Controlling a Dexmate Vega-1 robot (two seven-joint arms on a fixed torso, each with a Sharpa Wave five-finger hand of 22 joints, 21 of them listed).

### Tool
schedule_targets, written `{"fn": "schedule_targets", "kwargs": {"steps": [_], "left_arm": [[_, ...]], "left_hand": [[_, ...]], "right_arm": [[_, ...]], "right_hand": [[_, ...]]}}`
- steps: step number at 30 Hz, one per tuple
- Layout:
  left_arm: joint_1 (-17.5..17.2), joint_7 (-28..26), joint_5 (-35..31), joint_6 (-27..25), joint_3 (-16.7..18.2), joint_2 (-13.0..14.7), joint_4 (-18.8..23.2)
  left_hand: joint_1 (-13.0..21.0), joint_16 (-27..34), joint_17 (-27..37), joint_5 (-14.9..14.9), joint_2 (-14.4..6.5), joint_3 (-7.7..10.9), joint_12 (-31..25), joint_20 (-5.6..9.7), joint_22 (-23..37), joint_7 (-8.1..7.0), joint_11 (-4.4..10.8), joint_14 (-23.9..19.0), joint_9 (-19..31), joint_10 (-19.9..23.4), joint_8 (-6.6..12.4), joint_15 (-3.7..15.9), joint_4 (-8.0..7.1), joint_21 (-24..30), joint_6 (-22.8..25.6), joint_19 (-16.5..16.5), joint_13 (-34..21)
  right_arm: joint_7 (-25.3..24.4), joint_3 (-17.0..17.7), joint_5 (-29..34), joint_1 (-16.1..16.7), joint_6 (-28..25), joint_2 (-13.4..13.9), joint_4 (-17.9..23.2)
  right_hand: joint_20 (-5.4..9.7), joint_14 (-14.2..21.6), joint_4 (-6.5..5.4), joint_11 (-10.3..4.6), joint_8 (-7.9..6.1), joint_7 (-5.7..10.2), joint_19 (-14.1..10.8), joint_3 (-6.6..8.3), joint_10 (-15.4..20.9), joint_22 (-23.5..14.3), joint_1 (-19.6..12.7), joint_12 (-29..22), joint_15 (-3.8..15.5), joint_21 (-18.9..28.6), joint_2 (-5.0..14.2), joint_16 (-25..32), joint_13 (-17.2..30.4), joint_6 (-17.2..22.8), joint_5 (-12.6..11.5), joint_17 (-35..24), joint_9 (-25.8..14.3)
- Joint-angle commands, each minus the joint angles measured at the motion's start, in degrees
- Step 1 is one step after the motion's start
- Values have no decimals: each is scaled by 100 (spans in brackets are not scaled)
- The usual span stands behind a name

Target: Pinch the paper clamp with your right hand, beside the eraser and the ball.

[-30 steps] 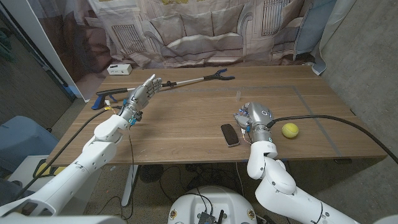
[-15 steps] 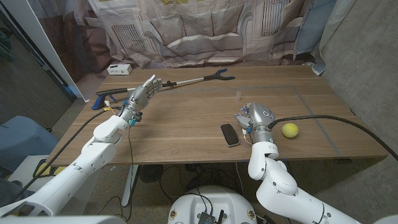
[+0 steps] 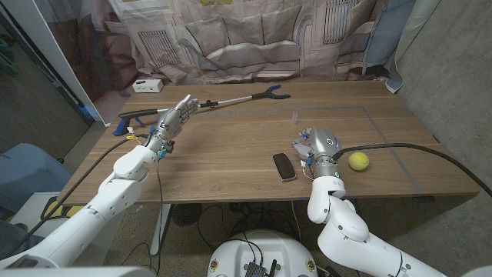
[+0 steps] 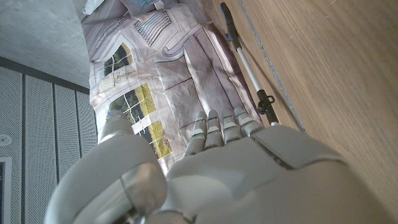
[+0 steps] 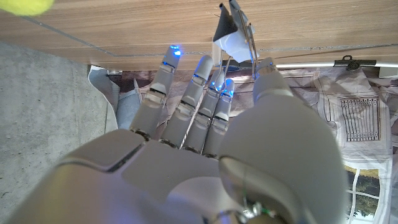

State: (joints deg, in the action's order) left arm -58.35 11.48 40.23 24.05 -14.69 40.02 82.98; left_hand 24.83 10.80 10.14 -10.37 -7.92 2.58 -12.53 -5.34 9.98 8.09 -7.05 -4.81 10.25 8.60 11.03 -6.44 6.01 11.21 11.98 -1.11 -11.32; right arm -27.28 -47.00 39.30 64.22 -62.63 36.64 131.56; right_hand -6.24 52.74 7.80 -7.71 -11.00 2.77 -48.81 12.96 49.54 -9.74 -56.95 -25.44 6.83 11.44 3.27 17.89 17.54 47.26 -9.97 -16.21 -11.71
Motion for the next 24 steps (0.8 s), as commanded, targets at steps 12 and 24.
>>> {"fn": "schedule_targets", "kwargs": {"steps": [12, 24], "left_arm": [[-43, -8, -9, 21, 41, 52, 74], [-75, -7, -10, 49, 72, 79, 113]], "left_hand": [[25, -6, 17, 19, 18, 50, 18, -26, 28, 18, 16, 5, 19, 2, -17, -26, 32, 9, 38, -2, -27], [23, -4, 17, 19, 22, 60, 16, -27, 28, 12, 29, -1, 19, 7, -18, -20, 34, 9, 37, 0, -27]], "right_arm": [[14, -72, -121, -78, -257, 134, 158], [136, -247, -137, -230, -578, 277, 276]], "right_hand": [[5, -351, -59, -40, -31, 33, 16, -118, -16, -24, 154, 153, -131, -20, 5, -154, -85, -83, -9, 27, -15], [-77, -636, -79, -21, 8, 27, 83, -204, -277, -23, 268, 411, -278, -38, -35, -246, -202, -337, -10, 42, -13]]}}
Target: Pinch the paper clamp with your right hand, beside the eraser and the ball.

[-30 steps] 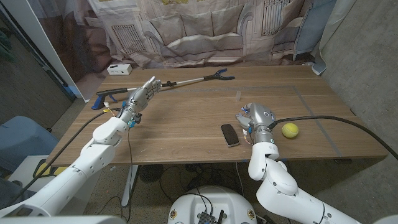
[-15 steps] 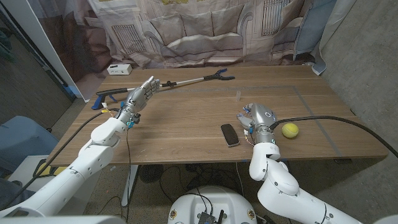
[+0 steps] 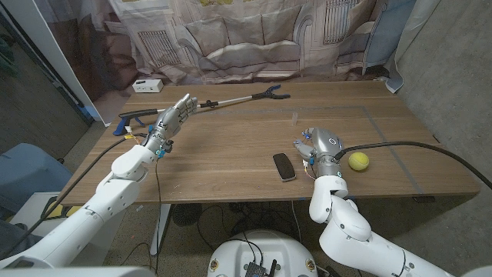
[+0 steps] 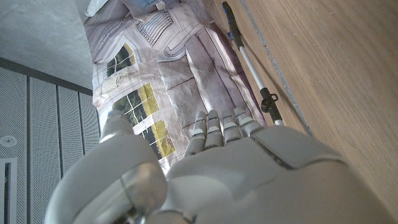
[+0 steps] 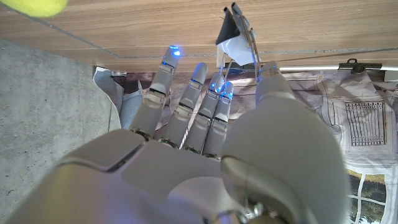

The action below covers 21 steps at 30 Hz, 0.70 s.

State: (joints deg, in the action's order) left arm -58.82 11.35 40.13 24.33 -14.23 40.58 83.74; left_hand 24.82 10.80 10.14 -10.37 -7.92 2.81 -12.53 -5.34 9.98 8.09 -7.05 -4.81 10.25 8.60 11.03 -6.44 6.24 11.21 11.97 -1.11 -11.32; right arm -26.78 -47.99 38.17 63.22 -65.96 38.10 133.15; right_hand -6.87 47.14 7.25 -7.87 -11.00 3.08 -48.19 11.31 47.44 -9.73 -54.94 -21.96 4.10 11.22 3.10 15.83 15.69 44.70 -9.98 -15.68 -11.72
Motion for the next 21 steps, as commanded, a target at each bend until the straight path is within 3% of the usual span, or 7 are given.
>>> {"fn": "schedule_targets", "kwargs": {"steps": [1, 21], "left_arm": [[-29, 6, -6, 23, 27, 26, 40], [-32, 54, 37, 50, 13, -23, -4]], "left_hand": [[23, -4, 17, 19, 22, 37, 16, -27, 28, 14, 24, -1, 20, 8, -17, -21, 11, 8, 39, 1, -27], [20, -6, 17, 19, 25, 51, 16, -30, 28, 25, 23, 4, 20, 7, -17, -18, 15, 8, 40, 2, -28]], "right_arm": [[89, -157, -32, -138, -260, 143, 130], [175, -479, -220, -494, -748, 291, 222]], "right_hand": [[-13, -104, -29, -1, 15, 1, 34, -50, -74, -24, 83, 79, 0, -20, -25, -49, -26, -118, -7, -11, -12], [-149, -448, -71, 97, 30, -38, 139, -188, -360, -25, 281, 397, -54, -30, -88, -138, -163, -494, -1, 2, -8]]}}
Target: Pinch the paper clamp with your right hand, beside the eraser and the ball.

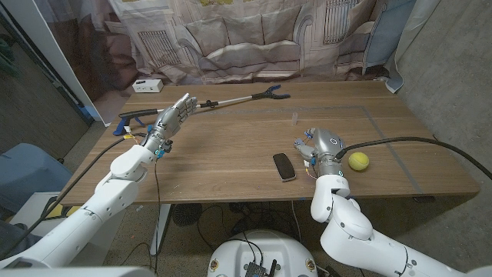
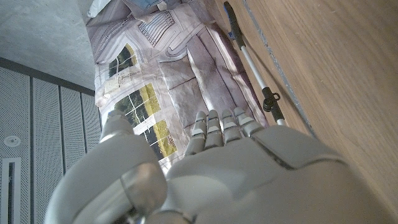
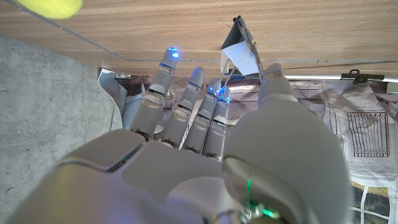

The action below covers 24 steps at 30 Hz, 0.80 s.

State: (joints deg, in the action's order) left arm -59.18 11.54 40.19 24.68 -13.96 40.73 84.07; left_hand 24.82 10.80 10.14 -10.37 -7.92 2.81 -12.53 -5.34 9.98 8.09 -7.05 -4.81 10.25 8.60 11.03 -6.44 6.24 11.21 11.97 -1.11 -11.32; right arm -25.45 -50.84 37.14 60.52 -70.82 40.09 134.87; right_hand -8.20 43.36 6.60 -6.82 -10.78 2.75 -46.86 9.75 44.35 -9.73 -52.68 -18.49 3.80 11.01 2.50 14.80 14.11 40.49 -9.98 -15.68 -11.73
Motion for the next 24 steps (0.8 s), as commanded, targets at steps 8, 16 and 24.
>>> {"fn": "schedule_targets", "kwargs": {"steps": [8, 16, 24], "left_arm": [[-24, 25, 44, 50, -3, -58, -55], [-54, 37, 69, 86, 11, -74, -73], [-80, 42, 86, 116, 19, -91, -68]], "left_hand": [[18, -6, 17, 19, 27, 56, 16, -31, 28, 21, 22, 4, 20, 8, -17, -19, 16, 9, 41, 1, -28], [16, -6, 17, 19, 28, 61, 14, -32, 28, 16, 27, 5, 20, 11, -18, -22, 17, 8, 40, 4, -28], [14, -6, 17, 19, 29, 67, 17, -29, 28, 15, 13, 6, 20, 4, -18, -22, 19, 9, 38, 3, -28]], "right_arm": [[167, -491, -229, -562, -633, 221, 18], [223, -712, -379, -825, -916, 354, 29], [1010, -537, 282, -687, -916, 212, -131]], "right_hand": [[-32, -194, -22, -8, 8, 1, 56, -70, -133, -26, 122, 139, -70, -19, -41, -73, -37, -169, -5, 11, -5], [-85, -261, -33, -1, 4, 10, 120, -92, -167, -27, 165, 195, -95, -31, -42, -89, -60, -235, -9, 16, -3], [-111, -273, -48, -16, -6, 20, 144, -110, -170, -28, 207, 224, -94, -31, -38, -86, -74, -259, -10, 19, -1]]}}
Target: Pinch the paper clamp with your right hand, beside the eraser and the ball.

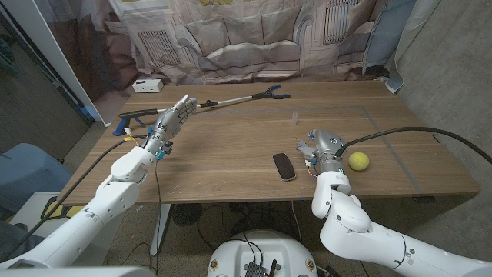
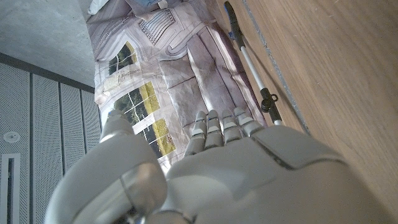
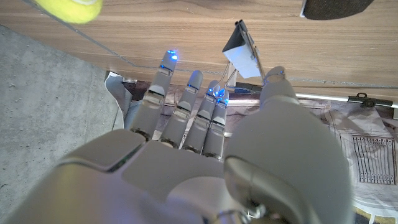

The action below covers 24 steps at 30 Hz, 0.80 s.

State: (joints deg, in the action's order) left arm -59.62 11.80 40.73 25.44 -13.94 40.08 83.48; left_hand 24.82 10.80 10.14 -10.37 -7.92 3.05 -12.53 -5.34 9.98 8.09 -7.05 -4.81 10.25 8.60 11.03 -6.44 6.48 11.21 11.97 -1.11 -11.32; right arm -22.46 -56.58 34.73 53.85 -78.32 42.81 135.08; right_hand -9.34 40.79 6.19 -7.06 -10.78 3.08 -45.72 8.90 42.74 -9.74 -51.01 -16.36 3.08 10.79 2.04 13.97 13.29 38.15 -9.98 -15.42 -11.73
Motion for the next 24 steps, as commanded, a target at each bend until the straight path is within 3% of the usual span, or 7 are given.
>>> {"fn": "schedule_targets", "kwargs": {"steps": [1, 24], "left_arm": [[-40, 21, 38, 42, 18, -27, -5], [-207, -98, 0, -2, 55, 46, 191]], "left_hand": [[14, -6, 17, 19, 30, 44, 17, -29, 28, 19, 11, 6, 20, 5, -19, -23, -5, 9, 38, 2, -28], [9, -6, 17, 20, 34, 61, 14, -27, 28, 16, 31, 6, 20, 11, -19, -25, -1, 8, 36, 6, -28]], "right_arm": [[792, 47, 606, -5, -166, -72, -170], [1811, 174, 1451, 109, -166, -268, -599]], "right_hand": [[-4, -18, -9, 5, -8, -12, 38, -28, -13, -28, 45, 16, -21, -12, 8, -2, 6, -26, -10, -7, -1], [-99, -87, -25, 21, -28, -17, 94, -95, -33, -29, 158, 109, -74, -5, -36, -16, -31, -108, -29, 20, 4]]}}
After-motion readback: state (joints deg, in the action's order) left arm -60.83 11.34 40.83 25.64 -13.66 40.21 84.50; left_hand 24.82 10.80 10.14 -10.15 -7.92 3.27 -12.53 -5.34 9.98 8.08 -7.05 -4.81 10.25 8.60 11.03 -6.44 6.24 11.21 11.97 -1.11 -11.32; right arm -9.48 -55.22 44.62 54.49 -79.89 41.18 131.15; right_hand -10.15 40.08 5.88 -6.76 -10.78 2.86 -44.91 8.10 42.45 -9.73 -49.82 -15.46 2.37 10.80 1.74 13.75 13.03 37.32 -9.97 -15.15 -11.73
